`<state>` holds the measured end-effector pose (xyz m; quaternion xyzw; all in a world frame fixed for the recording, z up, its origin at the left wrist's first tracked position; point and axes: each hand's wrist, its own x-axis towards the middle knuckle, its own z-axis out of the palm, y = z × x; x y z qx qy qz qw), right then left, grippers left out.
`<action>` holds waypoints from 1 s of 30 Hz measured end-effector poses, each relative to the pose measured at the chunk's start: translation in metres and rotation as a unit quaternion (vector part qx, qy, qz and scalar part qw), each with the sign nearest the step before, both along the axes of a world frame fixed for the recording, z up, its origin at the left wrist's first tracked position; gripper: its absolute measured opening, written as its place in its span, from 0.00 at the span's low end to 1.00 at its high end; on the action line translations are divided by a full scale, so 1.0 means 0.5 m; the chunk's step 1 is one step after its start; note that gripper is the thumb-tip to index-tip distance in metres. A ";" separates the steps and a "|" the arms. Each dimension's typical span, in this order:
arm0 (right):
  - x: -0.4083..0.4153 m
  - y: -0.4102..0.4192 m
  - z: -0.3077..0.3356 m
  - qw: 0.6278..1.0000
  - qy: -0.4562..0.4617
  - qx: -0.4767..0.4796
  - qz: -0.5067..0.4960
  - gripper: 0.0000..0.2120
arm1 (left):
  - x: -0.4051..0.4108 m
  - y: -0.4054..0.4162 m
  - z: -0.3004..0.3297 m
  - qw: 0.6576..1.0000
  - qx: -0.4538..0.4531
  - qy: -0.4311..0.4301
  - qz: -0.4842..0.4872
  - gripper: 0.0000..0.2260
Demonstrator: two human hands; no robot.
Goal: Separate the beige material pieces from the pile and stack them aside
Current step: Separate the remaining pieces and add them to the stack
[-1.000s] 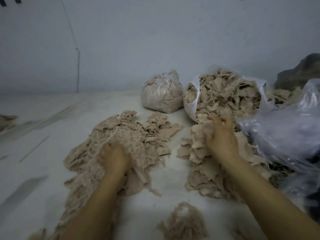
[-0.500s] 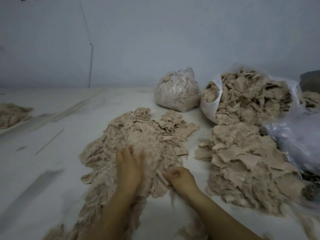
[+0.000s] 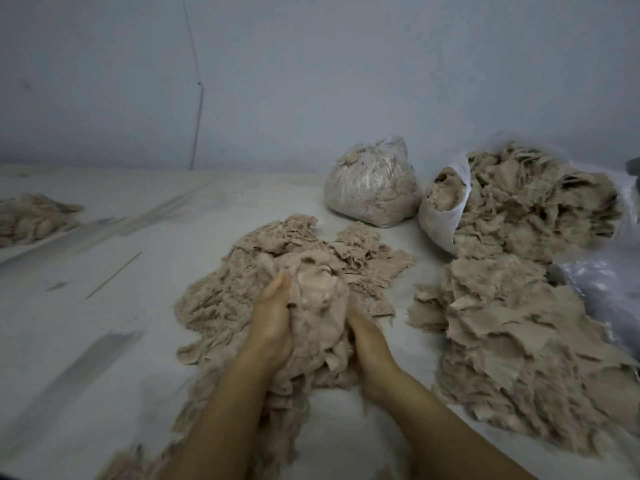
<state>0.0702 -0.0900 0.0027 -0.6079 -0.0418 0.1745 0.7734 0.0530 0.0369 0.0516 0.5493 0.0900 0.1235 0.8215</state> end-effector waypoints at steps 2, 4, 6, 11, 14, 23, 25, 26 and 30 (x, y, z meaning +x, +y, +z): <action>0.007 -0.005 0.023 0.994 0.070 0.084 0.002 0.24 | 0.000 0.008 0.019 0.996 -0.075 0.027 -0.027 0.13; 0.011 -0.020 0.038 0.985 0.102 0.134 0.016 0.19 | -0.008 0.013 0.030 0.995 -0.060 0.060 -0.052 0.12; 0.009 -0.036 0.045 0.987 0.081 0.137 0.028 0.09 | -0.012 0.017 0.033 0.995 -0.034 0.080 -0.056 0.12; 0.010 -0.085 0.045 0.985 0.050 0.126 -0.110 0.06 | -0.008 0.062 0.067 0.993 -0.074 0.063 0.061 0.13; 0.022 -0.120 0.038 0.975 0.047 0.101 -0.192 0.02 | 0.009 0.105 0.062 0.978 -0.093 0.115 0.150 0.12; -0.036 -0.163 -0.034 0.937 -0.159 -0.280 -0.139 0.17 | -0.047 0.044 -0.063 0.833 0.462 0.025 0.303 0.08; -0.065 -0.159 -0.049 0.946 -0.186 -0.262 -0.051 0.13 | -0.061 -0.006 -0.075 0.826 0.546 -0.082 0.112 0.11; -0.078 -0.155 -0.053 0.955 -0.188 -0.228 0.000 0.12 | -0.064 -0.028 -0.082 0.809 0.581 -0.088 0.009 0.15; -0.079 -0.154 -0.074 0.979 -0.145 -0.147 0.005 0.08 | -0.055 -0.035 -0.129 0.764 0.639 0.042 -0.081 0.16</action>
